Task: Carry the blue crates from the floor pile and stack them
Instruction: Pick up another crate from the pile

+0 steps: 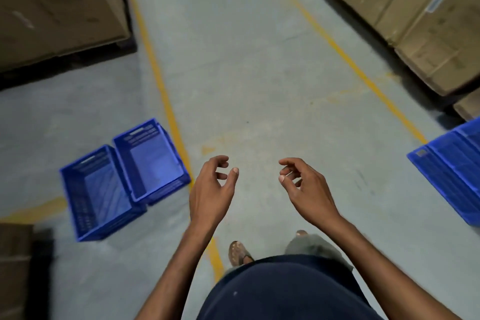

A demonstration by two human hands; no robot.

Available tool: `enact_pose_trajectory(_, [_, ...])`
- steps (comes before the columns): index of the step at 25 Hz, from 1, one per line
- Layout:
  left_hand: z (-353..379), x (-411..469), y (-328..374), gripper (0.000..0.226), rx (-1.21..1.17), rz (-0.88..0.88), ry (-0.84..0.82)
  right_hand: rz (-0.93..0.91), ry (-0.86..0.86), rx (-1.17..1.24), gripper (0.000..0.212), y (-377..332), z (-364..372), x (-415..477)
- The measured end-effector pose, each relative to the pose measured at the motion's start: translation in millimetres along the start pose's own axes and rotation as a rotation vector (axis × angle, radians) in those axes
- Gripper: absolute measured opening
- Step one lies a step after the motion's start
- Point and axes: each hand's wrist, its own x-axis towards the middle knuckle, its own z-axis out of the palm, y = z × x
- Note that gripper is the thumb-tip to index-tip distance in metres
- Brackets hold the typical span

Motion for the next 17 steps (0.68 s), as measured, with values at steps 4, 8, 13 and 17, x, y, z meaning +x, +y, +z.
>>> enact_pose_trajectory(4, [-52.0,30.5,-38.0,0.026,-0.031,-0.114,0.116,-0.062,-0.112,-0.006,0.027,-51.0,62.6,47.1])
enact_pose_trajectory(8, [-86.5,66.2,-75.3,0.023,-0.063,-0.230,0.202,-0.112,-0.224,-0.013,0.026,-87.9,125.0,99.1])
enact_pose_trajectory(13, [-134.9,109.7,-129.4,0.020,-0.094,-0.403,0.293,-0.146,-0.352,-0.007,0.026,-127.3,205.6,163.0])
enact_pose_trajectory(17, [-172.0,142.1,-174.1,0.020,-0.174,-0.508,0.336,-0.186,-0.451,-0.081,0.025,-159.4,264.8,206.3])
